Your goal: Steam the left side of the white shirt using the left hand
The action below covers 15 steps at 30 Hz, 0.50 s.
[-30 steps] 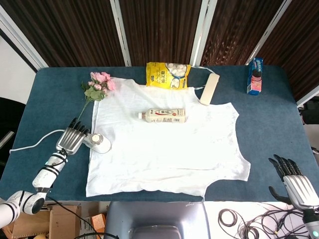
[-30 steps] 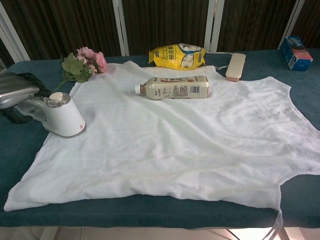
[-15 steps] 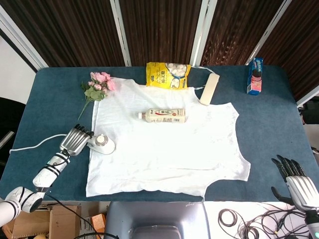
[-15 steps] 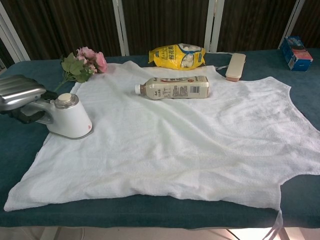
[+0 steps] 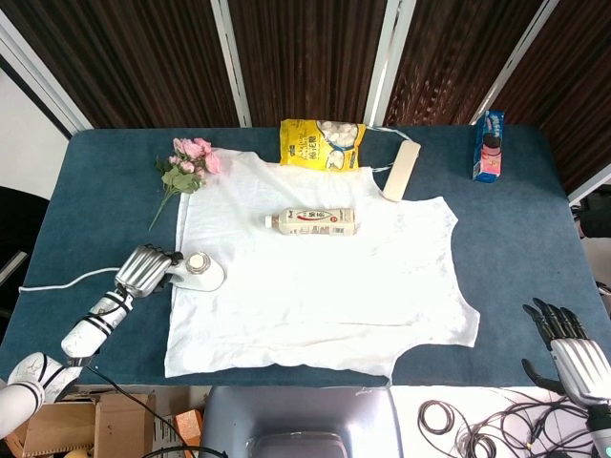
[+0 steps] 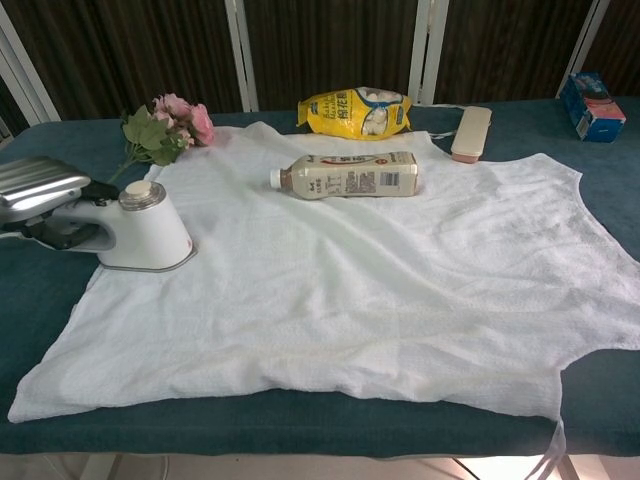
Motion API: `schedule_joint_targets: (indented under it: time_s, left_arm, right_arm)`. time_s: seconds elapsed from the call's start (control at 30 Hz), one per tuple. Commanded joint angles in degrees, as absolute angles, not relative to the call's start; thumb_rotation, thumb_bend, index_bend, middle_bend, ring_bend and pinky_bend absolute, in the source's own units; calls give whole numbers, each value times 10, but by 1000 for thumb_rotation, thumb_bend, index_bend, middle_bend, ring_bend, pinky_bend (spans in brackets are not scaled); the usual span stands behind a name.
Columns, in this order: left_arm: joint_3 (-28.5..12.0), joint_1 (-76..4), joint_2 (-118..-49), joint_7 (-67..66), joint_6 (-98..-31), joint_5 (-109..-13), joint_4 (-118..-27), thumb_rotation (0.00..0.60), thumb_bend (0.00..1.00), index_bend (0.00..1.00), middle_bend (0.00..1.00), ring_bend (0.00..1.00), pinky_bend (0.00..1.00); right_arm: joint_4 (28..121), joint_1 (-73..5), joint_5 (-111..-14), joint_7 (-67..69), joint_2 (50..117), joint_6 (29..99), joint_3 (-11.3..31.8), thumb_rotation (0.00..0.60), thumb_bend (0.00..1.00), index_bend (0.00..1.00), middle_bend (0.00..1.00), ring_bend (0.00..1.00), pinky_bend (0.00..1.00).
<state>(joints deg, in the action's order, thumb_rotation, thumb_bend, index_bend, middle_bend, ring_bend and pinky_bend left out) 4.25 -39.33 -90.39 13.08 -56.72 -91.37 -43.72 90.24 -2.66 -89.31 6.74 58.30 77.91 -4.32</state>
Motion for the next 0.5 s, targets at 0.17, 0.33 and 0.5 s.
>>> schedule_joint_targets:
  time_s: [0.17,0.33,0.5]
  left_arm:
    - [55,-378,-960,226,-644,-948,-328,600,535,696,705,777,674]
    - [33,-378,-954,349,-657,-927,-341,600,535,694,743,813,711]
    - [13,-379,-934,425,-684,-917,-380,600,536,694,814,887,794]
  right_arm:
    - [902,-26,-892,69,583,779,-43,600,309,0,0,0,0]
    - [901,-26,-891,69,582,778,-42,600,310,0,0,0,0]
    - [901,-26,-890,68,583,776,-42,600,309,0,0,0,0]
